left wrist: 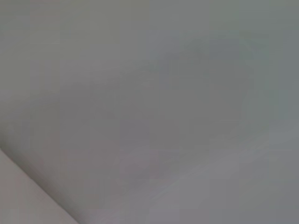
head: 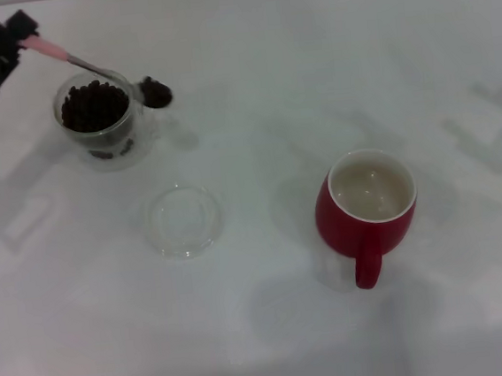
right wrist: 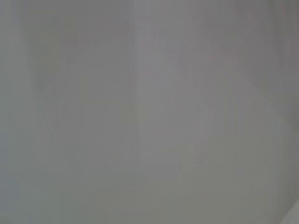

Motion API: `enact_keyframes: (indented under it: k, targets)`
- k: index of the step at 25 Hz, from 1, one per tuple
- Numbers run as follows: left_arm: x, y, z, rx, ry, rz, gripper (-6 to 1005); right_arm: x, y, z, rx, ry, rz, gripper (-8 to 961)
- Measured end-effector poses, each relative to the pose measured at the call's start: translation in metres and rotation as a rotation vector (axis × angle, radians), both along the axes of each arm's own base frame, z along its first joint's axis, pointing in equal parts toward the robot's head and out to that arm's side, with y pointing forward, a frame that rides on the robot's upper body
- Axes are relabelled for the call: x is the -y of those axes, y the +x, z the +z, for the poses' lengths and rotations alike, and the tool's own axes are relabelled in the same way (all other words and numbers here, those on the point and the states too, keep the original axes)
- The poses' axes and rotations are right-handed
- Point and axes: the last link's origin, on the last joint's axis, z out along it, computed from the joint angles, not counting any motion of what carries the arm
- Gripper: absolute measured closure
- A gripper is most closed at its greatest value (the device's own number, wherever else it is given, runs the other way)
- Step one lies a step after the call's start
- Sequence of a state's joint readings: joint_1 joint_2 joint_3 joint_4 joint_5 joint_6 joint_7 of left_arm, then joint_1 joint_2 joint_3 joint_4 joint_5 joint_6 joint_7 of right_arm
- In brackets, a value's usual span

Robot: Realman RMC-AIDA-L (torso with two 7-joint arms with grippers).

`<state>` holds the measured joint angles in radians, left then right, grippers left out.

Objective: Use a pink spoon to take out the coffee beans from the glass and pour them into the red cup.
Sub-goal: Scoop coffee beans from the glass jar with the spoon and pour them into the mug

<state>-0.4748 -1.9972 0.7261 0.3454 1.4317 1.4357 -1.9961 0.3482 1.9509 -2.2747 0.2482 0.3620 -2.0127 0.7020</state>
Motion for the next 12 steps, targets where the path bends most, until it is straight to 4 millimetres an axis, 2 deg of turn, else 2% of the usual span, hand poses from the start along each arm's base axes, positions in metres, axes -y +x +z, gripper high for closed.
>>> enact_keyframes:
  k: [12]
  targets:
    - [-0.006, 0.047, -0.026, -0.029, -0.143, -0.215, 875, 0.002, 0.000, 0.000, 0.013, 0.002, 0.008, 153]
